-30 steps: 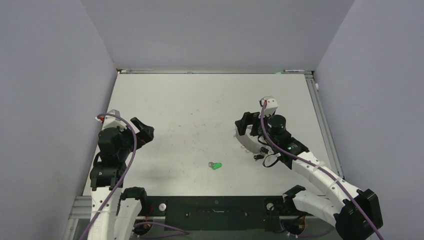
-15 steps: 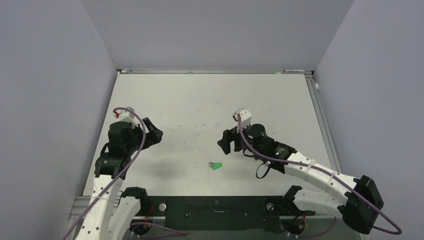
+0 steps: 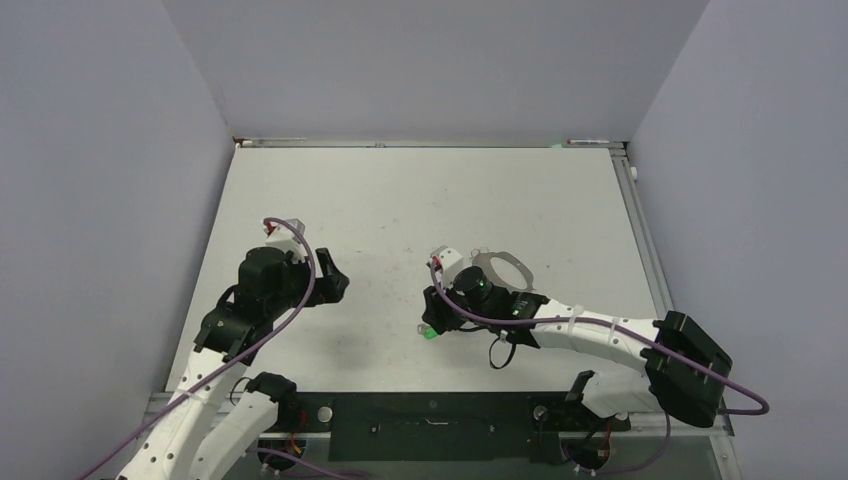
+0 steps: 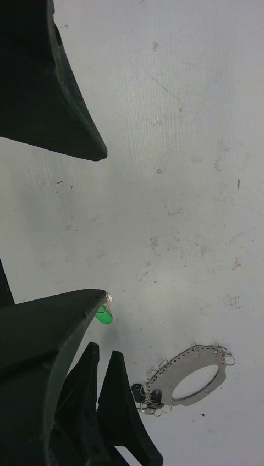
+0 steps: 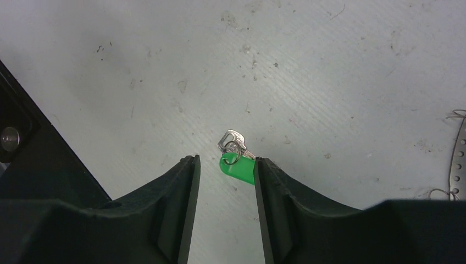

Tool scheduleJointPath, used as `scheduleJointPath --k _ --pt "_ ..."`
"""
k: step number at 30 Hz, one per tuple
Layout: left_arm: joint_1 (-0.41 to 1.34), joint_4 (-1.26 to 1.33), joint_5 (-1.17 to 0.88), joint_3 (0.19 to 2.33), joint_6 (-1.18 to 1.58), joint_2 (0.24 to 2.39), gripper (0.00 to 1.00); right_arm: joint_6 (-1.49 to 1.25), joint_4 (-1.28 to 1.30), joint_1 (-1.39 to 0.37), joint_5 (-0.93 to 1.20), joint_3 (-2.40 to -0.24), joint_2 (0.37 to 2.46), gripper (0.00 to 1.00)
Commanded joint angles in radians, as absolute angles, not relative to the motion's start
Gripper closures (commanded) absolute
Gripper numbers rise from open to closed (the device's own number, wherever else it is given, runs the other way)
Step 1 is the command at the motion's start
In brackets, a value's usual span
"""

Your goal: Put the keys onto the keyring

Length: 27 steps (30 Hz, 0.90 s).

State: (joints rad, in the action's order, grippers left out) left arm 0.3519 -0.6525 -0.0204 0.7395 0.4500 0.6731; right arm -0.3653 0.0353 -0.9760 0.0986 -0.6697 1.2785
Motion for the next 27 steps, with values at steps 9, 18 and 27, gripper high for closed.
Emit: scheduleJointPath --k 9,18,27 --pt "0.356 -0.612 -0.040 0.762 0.420 0.665 0.16 -0.397 -0.060 -0.979 0.115 -0.681 1.429 0.62" --pt "0.355 -0.610 -0.041 0.760 0.417 0.656 0.16 -0.401 -0.089 -0.979 0.145 -0.685 1.503 0.67" --pt "0.355 -0.608 -0.041 0.761 0.416 0.657 0.16 -0.408 -0.105 -0.977 0.155 -0.670 1.526 0.72"
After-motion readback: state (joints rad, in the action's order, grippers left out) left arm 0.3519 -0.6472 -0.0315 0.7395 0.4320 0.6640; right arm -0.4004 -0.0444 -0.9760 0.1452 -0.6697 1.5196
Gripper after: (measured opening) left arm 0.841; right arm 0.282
